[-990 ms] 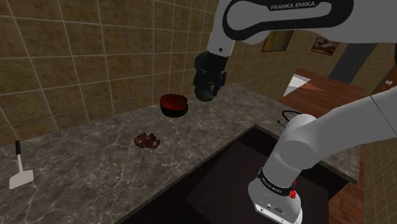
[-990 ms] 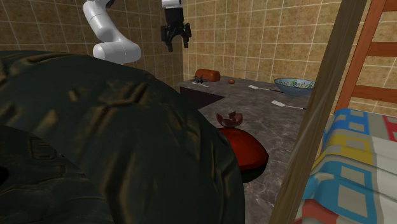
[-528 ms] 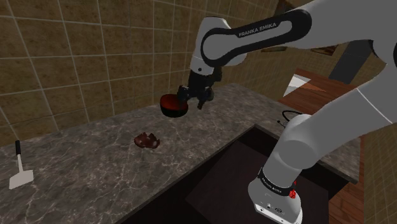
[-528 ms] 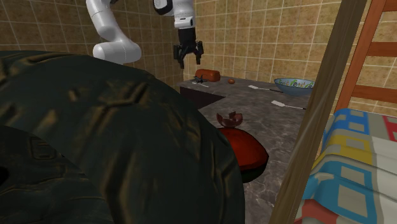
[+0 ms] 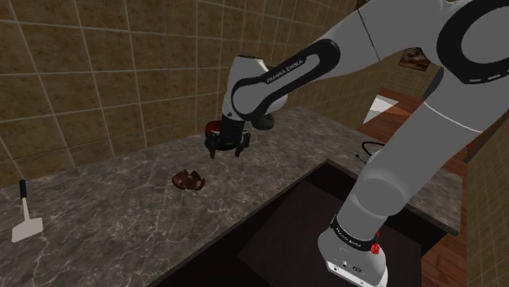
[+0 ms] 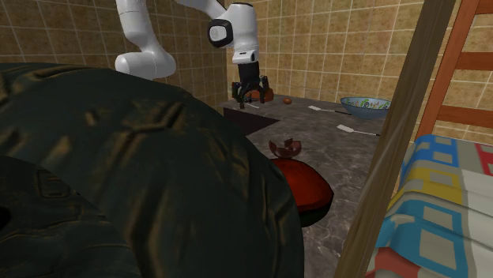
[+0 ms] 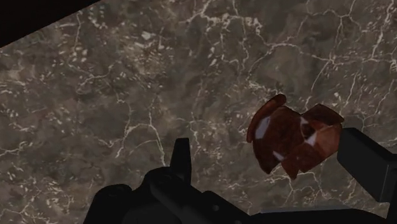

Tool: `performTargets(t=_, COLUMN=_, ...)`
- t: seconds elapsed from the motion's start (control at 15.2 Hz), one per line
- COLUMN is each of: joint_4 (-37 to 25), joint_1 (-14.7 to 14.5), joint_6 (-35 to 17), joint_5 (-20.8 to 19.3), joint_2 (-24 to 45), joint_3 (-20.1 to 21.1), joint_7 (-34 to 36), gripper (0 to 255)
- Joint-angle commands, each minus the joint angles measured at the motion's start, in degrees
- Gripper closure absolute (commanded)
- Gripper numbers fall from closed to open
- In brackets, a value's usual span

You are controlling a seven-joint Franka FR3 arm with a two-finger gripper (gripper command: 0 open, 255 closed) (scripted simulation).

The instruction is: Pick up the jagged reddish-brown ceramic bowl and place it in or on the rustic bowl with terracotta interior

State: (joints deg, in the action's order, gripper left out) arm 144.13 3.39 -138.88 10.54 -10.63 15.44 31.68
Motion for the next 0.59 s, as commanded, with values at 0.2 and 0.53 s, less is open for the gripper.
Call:
performTargets(t=0.2, joint_4=-4.03, joint_1=1.05, joint_6=-9.07, joint_5=-6.03, joint_2=12.0, joint_3=1.8, joint_7=10.13, gripper=0)
performTargets(t=0.53, joint_4=-10.21, joint_1=-0.8, joint_6=-15.58, joint_5=-14.81, joint_2=24.25, joint_3=-0.6, joint_7=21.61, gripper=0)
